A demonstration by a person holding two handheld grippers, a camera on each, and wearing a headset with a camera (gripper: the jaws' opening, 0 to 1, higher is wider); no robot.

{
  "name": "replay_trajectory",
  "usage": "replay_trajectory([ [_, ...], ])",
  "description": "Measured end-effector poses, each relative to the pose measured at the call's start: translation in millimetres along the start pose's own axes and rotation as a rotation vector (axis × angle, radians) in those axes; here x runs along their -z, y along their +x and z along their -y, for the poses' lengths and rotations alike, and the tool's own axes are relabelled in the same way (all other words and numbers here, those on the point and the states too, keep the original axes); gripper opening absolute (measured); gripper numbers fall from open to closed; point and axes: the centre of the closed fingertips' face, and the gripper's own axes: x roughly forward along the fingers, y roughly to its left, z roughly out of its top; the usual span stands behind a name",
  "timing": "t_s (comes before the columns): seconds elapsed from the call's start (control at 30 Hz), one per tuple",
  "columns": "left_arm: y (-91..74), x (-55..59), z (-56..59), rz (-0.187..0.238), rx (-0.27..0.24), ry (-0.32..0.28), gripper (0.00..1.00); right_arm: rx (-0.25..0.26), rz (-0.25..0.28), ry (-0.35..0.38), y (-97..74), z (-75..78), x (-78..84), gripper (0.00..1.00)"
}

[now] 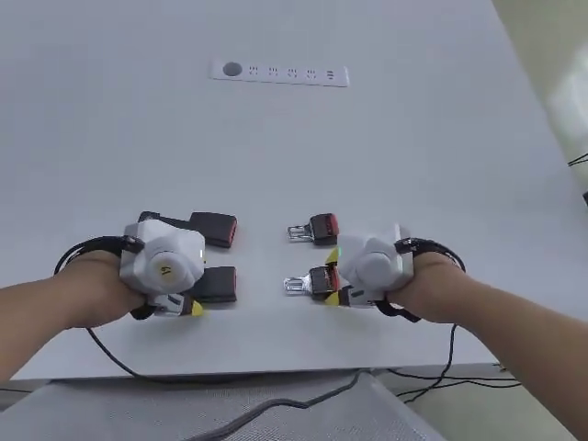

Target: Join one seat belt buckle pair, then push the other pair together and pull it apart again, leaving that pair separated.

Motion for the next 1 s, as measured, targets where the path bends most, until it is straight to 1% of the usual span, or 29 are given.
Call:
replay_trajectory([
  [0.07,2.5,2.0,1.6,-0.017,0.008,0.022,0.41,-0.004,-0.002,0.005,1.6,0.4,1.5,0.32],
  [0.13,4.1,2.7,2.2,-0.025,0.009,0.037,0.38,-0.006,-0.003,0.003,2.6,0.3,2.0,0.32],
  [0.2,3.7,1.9,0.9,-0.022,0.010,0.039,0.37,-0.010,-0.005,-0.002,3.0,0.3,2.4,0.32],
  [0.27,4.2,-0.3,1.7,-0.022,0.017,0.077,0.35,-0.015,-0.004,0.001,3.6,0.6,2.6,0.32],
  [0.3,4.1,-0.9,1.5,-0.026,0.017,0.087,0.34,-0.017,-0.004,-0.001,4.1,0.5,3.0,0.32],
  [0.33,4.3,-1.2,1.6,-0.034,0.020,0.113,0.33,-0.017,-0.004,0.000,4.0,0.5,3.0,0.32],
  [0.4,4.6,-1.4,1.9,-0.042,0.022,0.093,0.33,-0.017,-0.008,0.007,4.2,0.1,2.9,0.32],
  [0.43,4.5,-1.0,1.6,-0.040,0.022,0.093,0.33,-0.016,-0.010,0.007,4.4,-0.1,2.7,0.32],
  [0.53,4.3,-0.6,1.2,-0.027,0.015,0.068,0.33,-0.011,-0.015,-0.002,5.5,-0.2,2.5,0.32],
  [0.63,4.2,-0.1,0.6,-0.020,0.012,0.056,0.33,-0.009,-0.017,0.002,5.4,0.0,2.0,0.32],
  [0.9,4.4,0.4,-0.1,-0.031,0.017,0.045,0.33,-0.014,-0.004,0.010,6.2,0.2,1.6,0.32],
  [1.0,4.5,1.2,-0.8,-0.023,0.015,0.015,0.33,-0.014,-0.008,0.016,6.1,0.5,0.9,0.32],
])
